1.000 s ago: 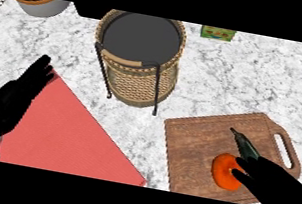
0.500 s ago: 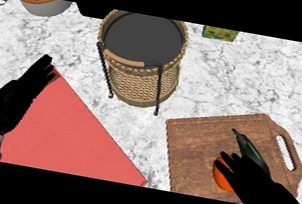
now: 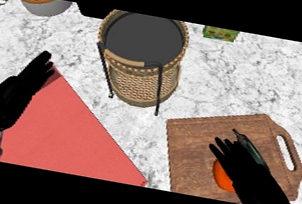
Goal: Pick the squash from the cutting board and place it in the tiered basket
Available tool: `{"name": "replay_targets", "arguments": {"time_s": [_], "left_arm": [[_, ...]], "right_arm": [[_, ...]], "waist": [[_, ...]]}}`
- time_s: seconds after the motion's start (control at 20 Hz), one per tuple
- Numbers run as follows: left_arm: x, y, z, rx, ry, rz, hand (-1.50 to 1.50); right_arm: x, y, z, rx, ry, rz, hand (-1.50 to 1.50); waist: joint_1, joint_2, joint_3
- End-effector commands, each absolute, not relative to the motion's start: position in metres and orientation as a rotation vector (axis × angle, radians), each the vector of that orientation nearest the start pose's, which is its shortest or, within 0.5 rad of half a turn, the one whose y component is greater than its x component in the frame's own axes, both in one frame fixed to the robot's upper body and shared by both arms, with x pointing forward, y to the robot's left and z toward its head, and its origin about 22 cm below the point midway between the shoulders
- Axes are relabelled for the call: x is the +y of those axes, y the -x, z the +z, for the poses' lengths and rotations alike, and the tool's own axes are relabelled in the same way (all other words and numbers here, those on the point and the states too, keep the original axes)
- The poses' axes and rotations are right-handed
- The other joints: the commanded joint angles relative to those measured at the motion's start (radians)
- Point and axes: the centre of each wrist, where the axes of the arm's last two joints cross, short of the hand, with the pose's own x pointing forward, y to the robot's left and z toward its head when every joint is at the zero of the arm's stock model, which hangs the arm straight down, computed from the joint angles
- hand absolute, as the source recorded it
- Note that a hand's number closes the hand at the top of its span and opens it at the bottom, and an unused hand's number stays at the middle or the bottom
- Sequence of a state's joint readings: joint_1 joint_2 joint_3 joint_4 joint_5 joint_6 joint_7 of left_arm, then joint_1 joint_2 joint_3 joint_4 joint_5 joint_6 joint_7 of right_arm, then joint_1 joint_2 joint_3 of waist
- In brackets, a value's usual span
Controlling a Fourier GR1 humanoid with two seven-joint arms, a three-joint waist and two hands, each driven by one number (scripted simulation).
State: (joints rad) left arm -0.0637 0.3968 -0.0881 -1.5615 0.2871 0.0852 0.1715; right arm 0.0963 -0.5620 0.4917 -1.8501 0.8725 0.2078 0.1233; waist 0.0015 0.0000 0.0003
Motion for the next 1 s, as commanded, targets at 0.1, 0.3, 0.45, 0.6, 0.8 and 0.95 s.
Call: {"name": "replay_targets", "arguments": {"time_s": [0.1,0.3,0.45,0.6,0.8,0.95], "left_arm": [[0.287,-0.257,0.026,-1.412,-0.094,-0.079,0.0],[0.289,-0.24,0.025,-1.417,-0.067,-0.083,0.0],[0.292,-0.251,0.039,-1.408,-0.073,-0.097,0.0],[0.298,-0.244,0.045,-1.42,-0.086,-0.103,0.0],[0.285,-0.257,0.033,-1.4,-0.067,-0.095,0.0],[0.289,-0.249,0.018,-1.403,-0.069,-0.079,0.0]], "right_arm": [[-0.227,-0.189,0.022,-1.318,0.686,1.507,-1.5],[-0.23,-0.198,0.008,-1.322,0.722,1.522,-1.5],[-0.249,-0.214,0.019,-1.219,0.698,1.592,-1.5],[-0.236,-0.212,0.006,-1.136,0.571,1.622,1.5],[-0.254,-0.211,0.005,-1.179,0.656,1.737,1.5],[-0.229,-0.211,-0.017,-1.191,0.668,1.798,1.5]], "waist": [[-0.003,0.0,0.0],[0.0,-0.001,0.0],[0.0,0.0,0.0],[0.004,0.0,0.0],[-0.003,0.0,0.0],[0.002,0.0,0.0]]}}
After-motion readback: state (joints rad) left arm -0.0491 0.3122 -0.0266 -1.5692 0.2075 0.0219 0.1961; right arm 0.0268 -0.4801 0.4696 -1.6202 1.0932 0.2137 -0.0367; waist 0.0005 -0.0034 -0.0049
